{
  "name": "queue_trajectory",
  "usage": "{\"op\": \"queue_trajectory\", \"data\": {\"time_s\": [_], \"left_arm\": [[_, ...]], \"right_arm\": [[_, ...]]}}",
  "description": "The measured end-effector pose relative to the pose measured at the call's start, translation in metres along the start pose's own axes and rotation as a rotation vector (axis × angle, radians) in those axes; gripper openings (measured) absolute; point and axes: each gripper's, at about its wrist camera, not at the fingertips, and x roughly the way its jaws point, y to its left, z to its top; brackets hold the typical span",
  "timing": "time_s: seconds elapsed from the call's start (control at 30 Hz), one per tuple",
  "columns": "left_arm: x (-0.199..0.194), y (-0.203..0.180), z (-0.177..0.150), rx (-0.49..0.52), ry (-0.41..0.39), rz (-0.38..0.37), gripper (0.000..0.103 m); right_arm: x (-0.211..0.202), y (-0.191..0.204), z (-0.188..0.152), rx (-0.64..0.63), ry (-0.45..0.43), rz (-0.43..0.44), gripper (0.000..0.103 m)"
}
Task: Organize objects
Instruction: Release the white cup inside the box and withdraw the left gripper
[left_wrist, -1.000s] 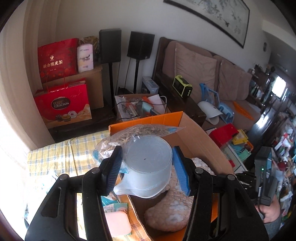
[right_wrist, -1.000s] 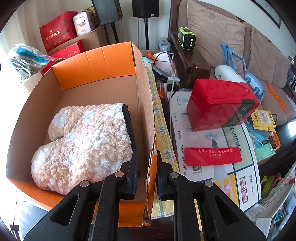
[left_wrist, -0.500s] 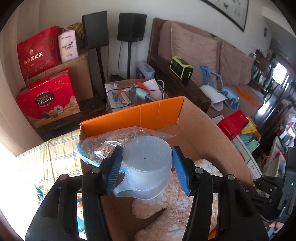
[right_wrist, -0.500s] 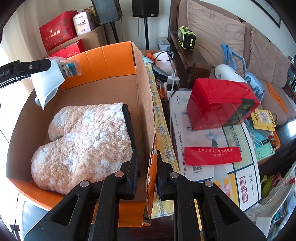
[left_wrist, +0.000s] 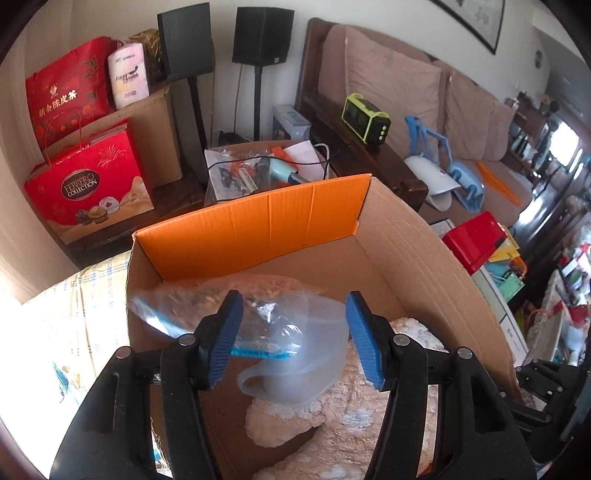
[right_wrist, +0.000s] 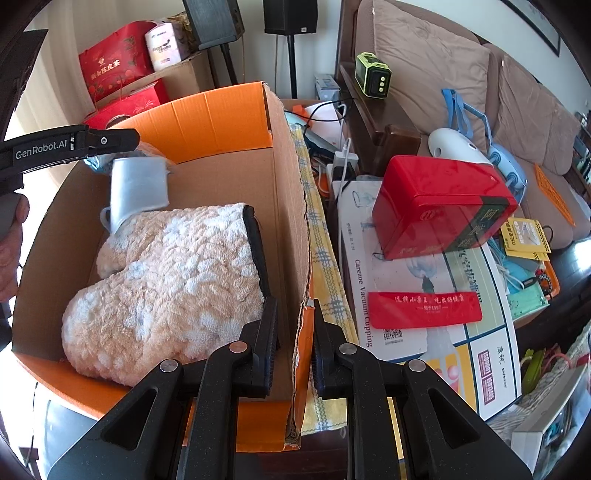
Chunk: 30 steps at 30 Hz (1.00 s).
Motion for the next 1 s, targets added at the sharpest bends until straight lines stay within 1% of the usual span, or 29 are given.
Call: {"op": "queue_trajectory", "data": {"time_s": [0.03, 0.23, 0.4, 0.5, 0.6, 0.67, 0.83, 1.0], "left_arm": [[-0.004, 0.002, -0.001, -0.004, -0.007, -0.001, 0.059], [-0.039, 0.016, -0.008, -0.01, -0.07, -0.02, 0.06], [-0.062, 0.029, -0.017, -0.011, -0.103, -0.022, 0.065], [-0.072, 0.036, -0.024, -0.014, -0.116, -0.021, 0.071], [-0.083, 0.042, -0.034, -0.005, -0.148, 0.008, 0.083], [-0.091, 0.047, -0.04, -0.008, -0.165, 0.024, 0.088], [-0.106, 0.069, -0.058, -0.035, -0.166, 0.036, 0.09], [-0.117, 0.101, -0.08, -0.093, -0.152, 0.065, 0.09]], "right_arm": [[0.0, 0.0, 0.0, 0.0, 0.0, -0.001, 0.016], [0.001, -0.001, 0.0, -0.002, 0.0, -0.002, 0.016], [0.001, -0.001, -0.001, -0.002, 0.0, -0.003, 0.016], [0.001, -0.002, -0.001, -0.004, 0.0, -0.005, 0.016], [0.001, -0.003, -0.002, -0.007, 0.001, -0.007, 0.016], [0.0, -0.003, -0.002, -0.006, 0.002, -0.007, 0.016], [0.0, -0.002, -0.002, -0.006, 0.001, -0.006, 0.016], [-0.001, -0.002, -0.001, -0.008, -0.002, -0.002, 0.016]]}}
